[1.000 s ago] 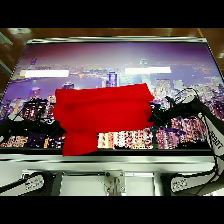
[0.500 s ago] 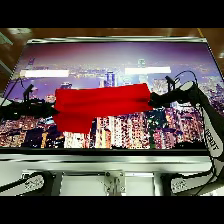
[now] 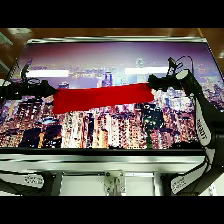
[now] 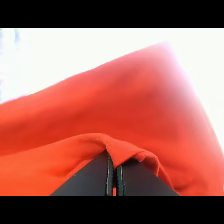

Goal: Fold the shirts.

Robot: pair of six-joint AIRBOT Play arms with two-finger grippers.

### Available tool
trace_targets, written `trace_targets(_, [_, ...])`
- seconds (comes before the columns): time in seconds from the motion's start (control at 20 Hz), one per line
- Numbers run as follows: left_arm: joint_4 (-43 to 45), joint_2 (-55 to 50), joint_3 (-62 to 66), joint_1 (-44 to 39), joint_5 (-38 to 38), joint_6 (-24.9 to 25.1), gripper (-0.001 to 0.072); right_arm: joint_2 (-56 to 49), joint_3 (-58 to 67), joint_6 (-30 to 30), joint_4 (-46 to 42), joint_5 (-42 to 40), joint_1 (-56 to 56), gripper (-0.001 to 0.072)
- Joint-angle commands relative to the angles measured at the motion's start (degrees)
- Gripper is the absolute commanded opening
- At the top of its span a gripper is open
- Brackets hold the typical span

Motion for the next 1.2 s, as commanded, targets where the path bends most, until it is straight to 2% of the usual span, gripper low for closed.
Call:
trace_targets(0.0, [-3.0,-7.8,5.6,-1.3,0.1,-0.5,0.0045,-4.2,1.9,1.5,0.3,-3.7,1.3,0.0067])
trace_targets(0.1, [-3.0,-10.0,6.1,-1.5,0.9,-0.5,0.0044,-6.0,1.9,2.6,0.4,-4.9,1.5,0.0067])
trace_targets(0.2, [-2.9,-11.0,6.1,-0.9,1.5,-0.9,0.0046,-6.7,1.9,3.0,0.0,-5.3,1.4,0.0097])
trace_targets(0.25, [-2.9,-11.3,6.1,-0.5,1.5,-2.0,0.0107,-6.6,1.9,2.9,0.0,-5.5,1.2,0.0268])
trace_targets(0.3, [-2.9,-11.3,6.1,0.0,1.4,-3.1,0.0343,-6.4,1.9,2.5,0.0,-5.6,0.9,0.0564])
trace_targets(0.35, [-2.9,-11.3,6.2,0.5,0.8,-4.4,0.0481,-5.8,2.1,1.0,-0.2,-4.9,0.4,0.0635])
trace_targets(0.5, [-3.0,-11.3,8.0,2.9,-4.9,-4.9,0.0498,-2.8,2.2,-2.0,-3.3,-3.5,-2.3,0.0635])
trace_targets(0.7, [-3.1,-10.9,10.1,3.9,-14.5,-4.8,0.0496,-3.5,2.2,3.8,-5.2,-0.3,-5.5,0.0636])
trace_targets(0.8, [-3.8,-10.3,10.1,3.4,-18.6,-3.8,0.0494,-5.8,2.2,5.1,-0.6,0.4,-5.4,0.0681])
trace_targets(1.0, [-3.9,-8.3,10.1,1.7,-19.4,-2.2,0.0494,-10.2,2.2,4.8,11.9,0.7,-4.3,0.068])
trace_targets(1.15, [-6.9,-7.5,10.1,0.8,-18.5,-2.2,0.0494,-11.7,2.2,4.9,13.7,2.7,-3.3,0.0677])
